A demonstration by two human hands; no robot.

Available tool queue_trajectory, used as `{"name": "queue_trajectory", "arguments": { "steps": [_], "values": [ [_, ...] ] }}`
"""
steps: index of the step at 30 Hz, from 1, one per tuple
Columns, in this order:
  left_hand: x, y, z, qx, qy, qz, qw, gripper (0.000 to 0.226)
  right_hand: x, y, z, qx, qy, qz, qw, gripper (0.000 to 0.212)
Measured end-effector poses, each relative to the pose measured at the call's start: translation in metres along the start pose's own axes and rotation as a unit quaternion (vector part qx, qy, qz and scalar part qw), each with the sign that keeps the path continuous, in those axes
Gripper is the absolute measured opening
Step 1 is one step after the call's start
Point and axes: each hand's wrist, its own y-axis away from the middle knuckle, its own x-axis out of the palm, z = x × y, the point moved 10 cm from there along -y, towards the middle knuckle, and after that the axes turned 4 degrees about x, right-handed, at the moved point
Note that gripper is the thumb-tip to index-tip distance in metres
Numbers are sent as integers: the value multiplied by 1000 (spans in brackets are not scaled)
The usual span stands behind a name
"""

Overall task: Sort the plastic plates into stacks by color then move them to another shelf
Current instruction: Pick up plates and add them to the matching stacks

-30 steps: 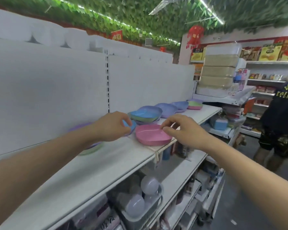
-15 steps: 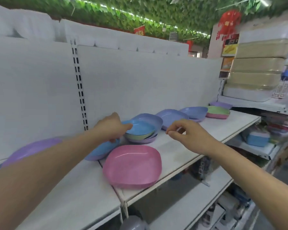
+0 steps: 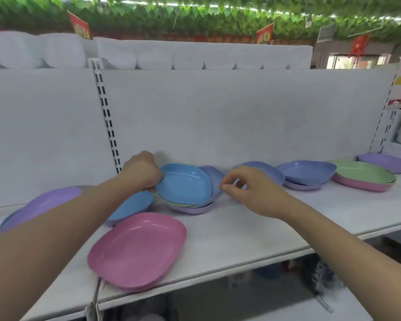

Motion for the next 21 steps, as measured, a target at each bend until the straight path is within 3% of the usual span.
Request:
{"name": "queue_trajectory", "arguments": {
  "steps": [6, 9, 16, 19, 21],
  "values": [
    [-2, 7, -8, 37, -125, -62, 989, 18, 4, -14, 2, -32, -17, 14, 999, 10],
    [-15, 10, -9, 49, -123, -94, 987, 25, 9, -20, 8, -47, -39, 22, 998, 10],
    [-32, 36, 0, 7, 136, -36, 990, 32, 14, -32, 34, -87, -72, -3, 994, 11],
    [-37, 55, 14, -35, 266, 30, 963, 49, 18, -37, 51, -106, -79, -3, 991, 10],
    [-47, 69, 28, -55, 332, 53, 940, 44, 27, -40, 64, -113, -87, 8, 990, 10]
  ]
}}
